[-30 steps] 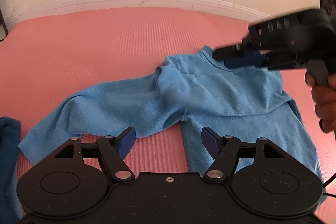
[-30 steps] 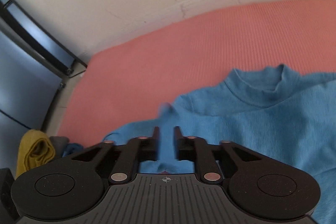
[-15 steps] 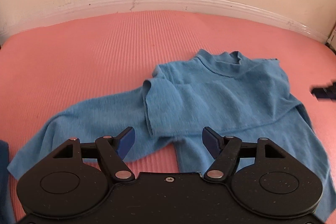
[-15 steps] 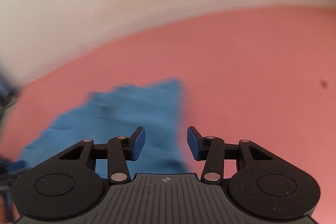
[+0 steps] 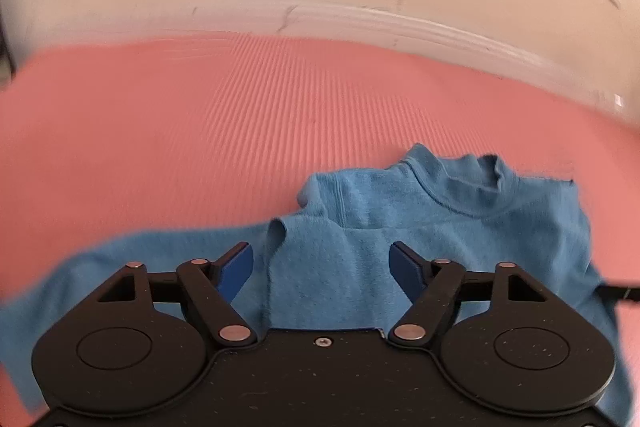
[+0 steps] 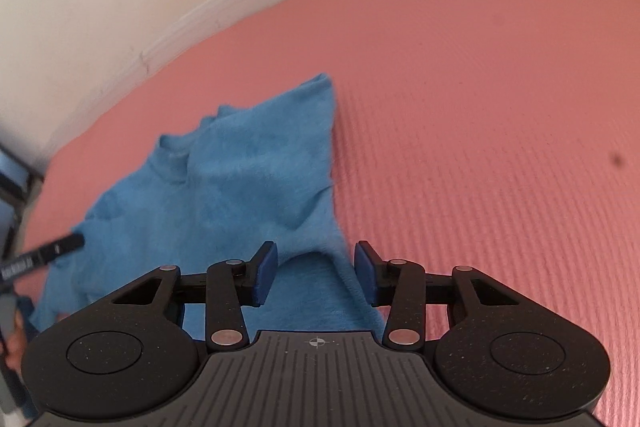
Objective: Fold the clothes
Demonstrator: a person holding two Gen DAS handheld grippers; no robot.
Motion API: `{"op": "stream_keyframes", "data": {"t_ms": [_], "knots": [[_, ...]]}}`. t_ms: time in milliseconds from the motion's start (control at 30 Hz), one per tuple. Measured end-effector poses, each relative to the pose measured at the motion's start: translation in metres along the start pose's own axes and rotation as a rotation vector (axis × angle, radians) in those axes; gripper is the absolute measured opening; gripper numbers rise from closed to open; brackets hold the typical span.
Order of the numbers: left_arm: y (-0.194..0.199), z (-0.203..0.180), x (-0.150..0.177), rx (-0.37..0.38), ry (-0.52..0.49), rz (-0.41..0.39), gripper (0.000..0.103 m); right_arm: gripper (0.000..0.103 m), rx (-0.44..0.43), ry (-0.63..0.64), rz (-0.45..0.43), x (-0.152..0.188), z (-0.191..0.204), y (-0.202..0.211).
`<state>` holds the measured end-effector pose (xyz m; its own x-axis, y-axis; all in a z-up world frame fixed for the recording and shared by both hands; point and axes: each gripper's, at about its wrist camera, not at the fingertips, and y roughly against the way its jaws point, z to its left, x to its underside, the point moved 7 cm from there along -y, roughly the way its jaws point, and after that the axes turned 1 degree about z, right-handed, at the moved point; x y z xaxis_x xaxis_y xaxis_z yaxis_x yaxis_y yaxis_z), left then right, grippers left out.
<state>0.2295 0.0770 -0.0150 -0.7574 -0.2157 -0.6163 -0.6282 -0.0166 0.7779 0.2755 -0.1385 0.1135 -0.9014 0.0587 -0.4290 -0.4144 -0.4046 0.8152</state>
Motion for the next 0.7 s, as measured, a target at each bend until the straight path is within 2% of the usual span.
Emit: {"op": "stream_keyframes", "data": {"t_ms": [33, 100, 200, 300, 367, 467, 700], "knots": [[-0.003, 0.001, 0.001, 0.005, 0.027, 0.009, 0.065, 0.025, 0.011, 0.014, 0.003, 0.001, 0.002, -0.002], [-0.006, 0.001, 0.003, -0.009, 0.008, 0.018, 0.048, 0.015, 0.030, 0.022, 0.007, 0.002, 0.001, -0.003], [-0.010, -0.001, 0.006, -0.024, -0.029, 0.020, 0.039, 0.011, 0.056, 0.032, 0.013, 0.002, -0.003, -0.004], [-0.013, -0.001, 0.008, -0.031, -0.043, 0.026, 0.037, 0.006, 0.095, 0.043, 0.017, 0.004, -0.004, -0.007], [-0.015, 0.000, 0.010, -0.039, -0.054, 0.029, 0.036, 0.006, 0.114, 0.033, 0.021, 0.005, -0.007, -0.009], [-0.017, 0.001, 0.011, -0.051, -0.063, 0.034, 0.036, 0.006, 0.100, -0.023, 0.026, 0.007, -0.015, -0.010], [-0.010, 0.003, 0.003, -0.061, -0.066, 0.017, 0.039, 0.006, 0.085, -0.038, 0.036, 0.009, -0.013, -0.004]]}}
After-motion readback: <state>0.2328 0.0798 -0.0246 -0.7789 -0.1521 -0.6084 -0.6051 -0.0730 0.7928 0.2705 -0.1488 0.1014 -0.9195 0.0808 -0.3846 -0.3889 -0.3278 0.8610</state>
